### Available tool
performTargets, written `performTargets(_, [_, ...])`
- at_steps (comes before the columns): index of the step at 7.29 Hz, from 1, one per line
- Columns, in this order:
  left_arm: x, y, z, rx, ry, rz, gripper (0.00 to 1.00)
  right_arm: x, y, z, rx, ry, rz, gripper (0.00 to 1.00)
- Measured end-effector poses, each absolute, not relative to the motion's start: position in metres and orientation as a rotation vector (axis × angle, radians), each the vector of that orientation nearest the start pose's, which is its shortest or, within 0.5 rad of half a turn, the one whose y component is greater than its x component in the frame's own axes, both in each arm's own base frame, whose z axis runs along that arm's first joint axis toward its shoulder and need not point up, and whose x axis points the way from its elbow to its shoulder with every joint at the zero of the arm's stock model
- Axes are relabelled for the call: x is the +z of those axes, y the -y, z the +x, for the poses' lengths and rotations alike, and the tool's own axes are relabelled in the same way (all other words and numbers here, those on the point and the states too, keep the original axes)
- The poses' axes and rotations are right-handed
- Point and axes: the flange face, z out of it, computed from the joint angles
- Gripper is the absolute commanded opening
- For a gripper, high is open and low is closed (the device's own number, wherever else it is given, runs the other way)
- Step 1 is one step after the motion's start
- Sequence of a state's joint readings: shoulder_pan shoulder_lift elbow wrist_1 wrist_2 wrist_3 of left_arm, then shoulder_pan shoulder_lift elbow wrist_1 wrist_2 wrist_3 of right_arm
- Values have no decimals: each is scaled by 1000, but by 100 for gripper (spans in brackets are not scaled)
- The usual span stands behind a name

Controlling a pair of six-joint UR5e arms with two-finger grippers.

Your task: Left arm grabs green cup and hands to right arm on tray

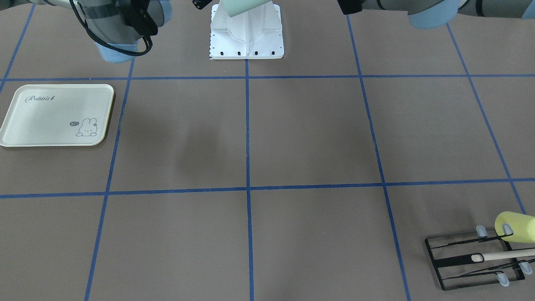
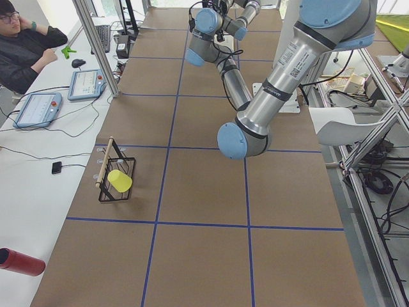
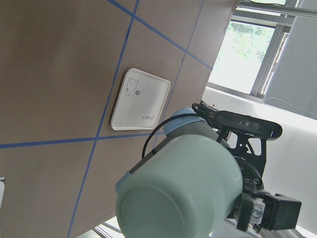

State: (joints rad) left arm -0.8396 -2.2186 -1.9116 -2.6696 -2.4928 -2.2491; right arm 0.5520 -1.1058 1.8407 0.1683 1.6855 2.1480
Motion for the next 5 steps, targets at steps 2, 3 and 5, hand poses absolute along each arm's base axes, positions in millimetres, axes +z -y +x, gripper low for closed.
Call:
performTargets(2, [58, 390, 276, -72, -1838, -368, 100, 150, 349, -330, 359, 2471, -82, 0])
performTargets(3, [60, 392, 276, -71, -1839, -354, 100, 165, 355, -327, 378, 2418, -67, 0])
performTargets(5, [65, 398, 275, -77, -1836, -322, 100, 188, 399, -299, 371, 2162, -19, 0])
